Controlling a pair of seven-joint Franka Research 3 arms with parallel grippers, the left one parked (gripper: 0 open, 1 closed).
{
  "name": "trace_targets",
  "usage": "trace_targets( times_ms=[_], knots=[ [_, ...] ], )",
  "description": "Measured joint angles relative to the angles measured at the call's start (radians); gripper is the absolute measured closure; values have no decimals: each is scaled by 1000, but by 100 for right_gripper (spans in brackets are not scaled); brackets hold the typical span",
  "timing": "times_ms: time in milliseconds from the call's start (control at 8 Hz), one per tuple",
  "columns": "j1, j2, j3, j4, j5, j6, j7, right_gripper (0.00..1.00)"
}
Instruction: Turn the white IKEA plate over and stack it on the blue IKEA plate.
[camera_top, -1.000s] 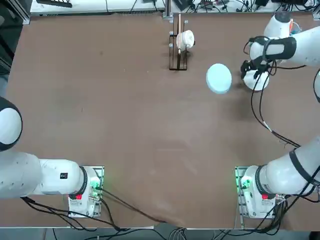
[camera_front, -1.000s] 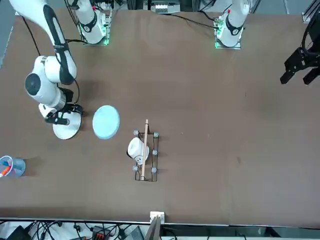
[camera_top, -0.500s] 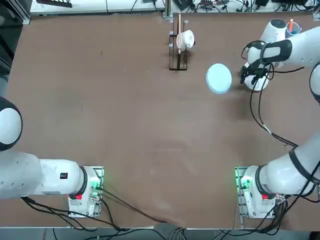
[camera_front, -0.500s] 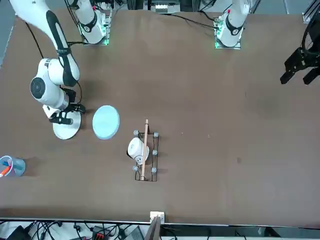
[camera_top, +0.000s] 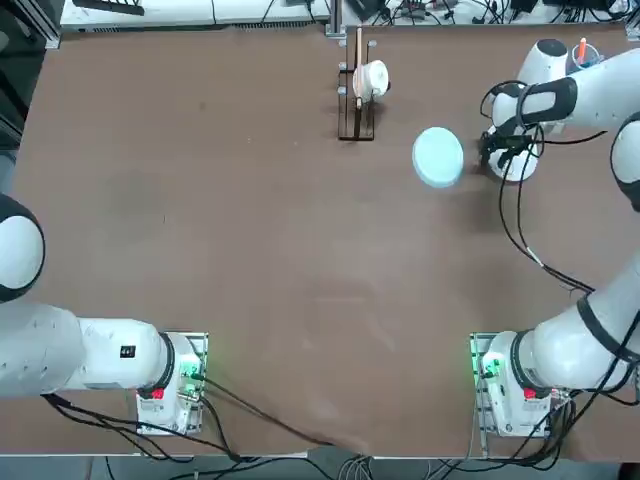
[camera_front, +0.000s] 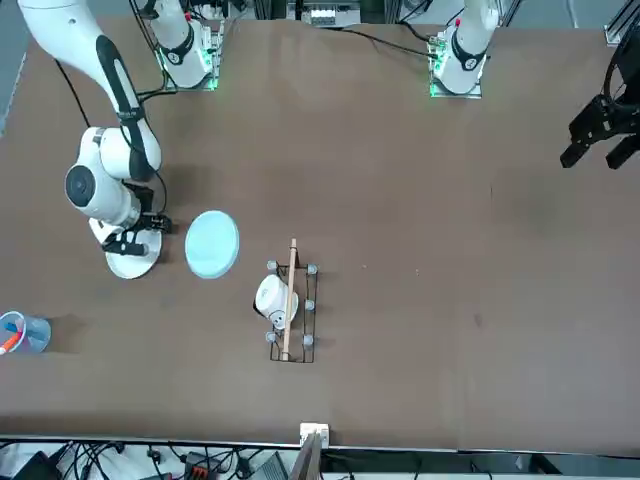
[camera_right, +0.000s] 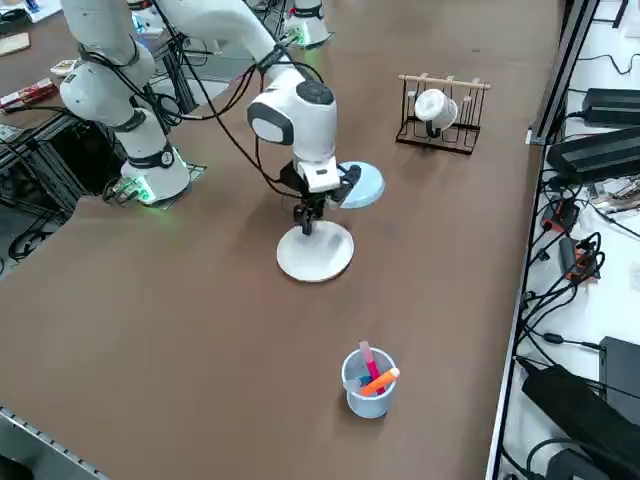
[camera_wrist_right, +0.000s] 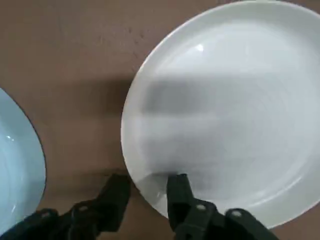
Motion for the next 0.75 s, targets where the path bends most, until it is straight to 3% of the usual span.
trace_targets(
  times_ms=[125, 250, 500, 750],
  knots=[
    [0, 3, 0, 1, -1, 0, -2, 54],
    [0, 4, 1, 3, -2, 0, -11, 74],
    [0, 4, 1, 15, -3, -1, -25, 91],
    [0, -4, 1, 76, -6, -59, -30, 96]
  ],
)
